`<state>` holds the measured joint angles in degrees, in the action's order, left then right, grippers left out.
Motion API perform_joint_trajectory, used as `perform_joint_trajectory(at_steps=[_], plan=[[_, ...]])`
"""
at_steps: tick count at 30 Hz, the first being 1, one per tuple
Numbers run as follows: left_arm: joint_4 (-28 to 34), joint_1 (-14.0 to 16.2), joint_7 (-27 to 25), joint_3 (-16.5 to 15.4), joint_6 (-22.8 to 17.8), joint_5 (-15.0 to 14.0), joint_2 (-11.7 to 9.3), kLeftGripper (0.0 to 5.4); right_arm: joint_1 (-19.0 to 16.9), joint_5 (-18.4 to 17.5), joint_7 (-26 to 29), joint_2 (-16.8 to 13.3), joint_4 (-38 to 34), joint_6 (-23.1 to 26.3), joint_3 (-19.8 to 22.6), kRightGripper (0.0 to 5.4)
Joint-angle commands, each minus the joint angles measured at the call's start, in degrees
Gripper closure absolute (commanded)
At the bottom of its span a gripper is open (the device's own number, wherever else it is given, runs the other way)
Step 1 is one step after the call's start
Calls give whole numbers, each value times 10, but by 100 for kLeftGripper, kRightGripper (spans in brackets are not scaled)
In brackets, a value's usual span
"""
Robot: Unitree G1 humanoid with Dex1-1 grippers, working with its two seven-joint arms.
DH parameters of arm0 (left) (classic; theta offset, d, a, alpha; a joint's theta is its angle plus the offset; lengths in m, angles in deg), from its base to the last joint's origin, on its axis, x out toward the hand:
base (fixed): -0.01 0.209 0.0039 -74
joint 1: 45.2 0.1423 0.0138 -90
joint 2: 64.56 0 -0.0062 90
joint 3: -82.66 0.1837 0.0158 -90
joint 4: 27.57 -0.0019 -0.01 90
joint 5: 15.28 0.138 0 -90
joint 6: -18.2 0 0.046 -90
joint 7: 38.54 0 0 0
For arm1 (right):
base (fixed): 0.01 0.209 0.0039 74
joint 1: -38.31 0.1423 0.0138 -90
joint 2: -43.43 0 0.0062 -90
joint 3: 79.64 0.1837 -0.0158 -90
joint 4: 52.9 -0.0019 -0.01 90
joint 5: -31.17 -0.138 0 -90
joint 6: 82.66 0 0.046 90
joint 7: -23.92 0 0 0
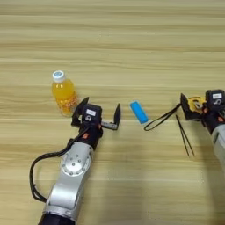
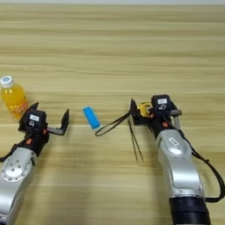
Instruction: Move the objects on the table
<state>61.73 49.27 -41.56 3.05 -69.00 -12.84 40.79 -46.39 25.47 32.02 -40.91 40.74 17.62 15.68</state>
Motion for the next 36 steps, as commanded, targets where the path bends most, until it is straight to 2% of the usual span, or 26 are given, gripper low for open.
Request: perform_joint_trajectory(at_steps=[1,14,31,36], plan=[[0,-3,2,0,1,8,3,0,20,-4,5,-5,35,-12,10,3],[0,-2,2,1,2,8,3,0,54,-10,21,-13,126,-22,23,3],[2,1,1,1,2,8,1,0,67,-5,30,-16,170,-30,25,3],[3,1,2,1,1,8,2,0,69,-4,32,-18,177,-33,24,58]])
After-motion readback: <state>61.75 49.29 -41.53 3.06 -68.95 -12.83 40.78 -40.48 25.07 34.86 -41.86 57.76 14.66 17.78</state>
